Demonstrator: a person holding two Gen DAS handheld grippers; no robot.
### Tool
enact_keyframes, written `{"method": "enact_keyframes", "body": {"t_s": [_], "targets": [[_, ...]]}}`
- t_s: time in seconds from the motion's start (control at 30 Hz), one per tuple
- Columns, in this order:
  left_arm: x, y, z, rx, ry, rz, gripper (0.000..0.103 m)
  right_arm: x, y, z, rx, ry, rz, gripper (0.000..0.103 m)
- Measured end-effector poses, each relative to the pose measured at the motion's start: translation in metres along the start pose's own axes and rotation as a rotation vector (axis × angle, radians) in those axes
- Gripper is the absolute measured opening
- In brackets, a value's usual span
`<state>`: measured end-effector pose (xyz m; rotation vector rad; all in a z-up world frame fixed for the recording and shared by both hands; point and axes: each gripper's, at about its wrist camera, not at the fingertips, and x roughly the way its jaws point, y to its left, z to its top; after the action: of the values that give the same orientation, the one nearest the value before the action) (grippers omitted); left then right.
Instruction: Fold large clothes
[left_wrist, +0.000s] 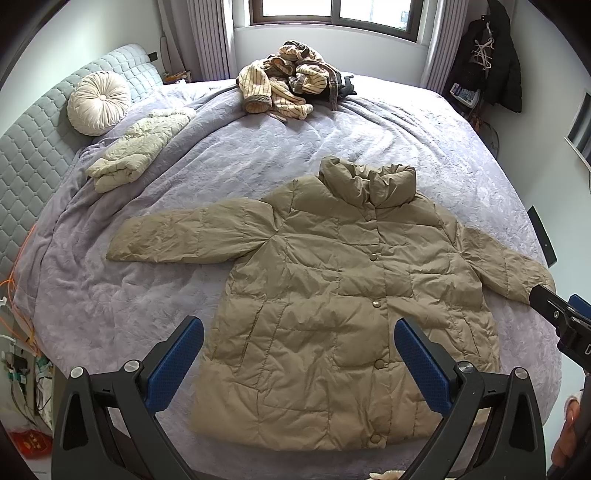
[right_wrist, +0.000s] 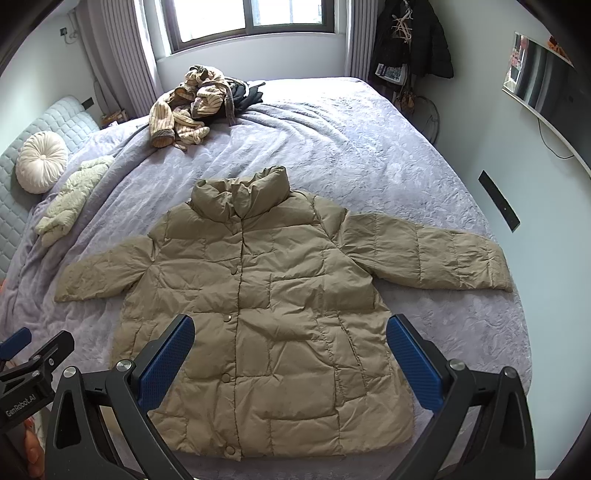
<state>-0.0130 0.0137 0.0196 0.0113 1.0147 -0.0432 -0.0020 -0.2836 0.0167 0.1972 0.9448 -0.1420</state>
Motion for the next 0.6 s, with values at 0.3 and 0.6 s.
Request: {"method": "enact_keyframes", "body": {"t_s": [0.3, 0.6], "targets": [[0.021, 0.04, 0.0, -0.061, 0.055, -0.009, 0.103, 0.011, 0.01, -0.014, 0.002, 0.066, 0.056, 0.103], [0.099, 0.137, 0.008, -0.217, 0.13, -0.012, 0.103, 0.053, 0.074, -0.022, -0.092, 0.217, 0.112, 0.103]]}}
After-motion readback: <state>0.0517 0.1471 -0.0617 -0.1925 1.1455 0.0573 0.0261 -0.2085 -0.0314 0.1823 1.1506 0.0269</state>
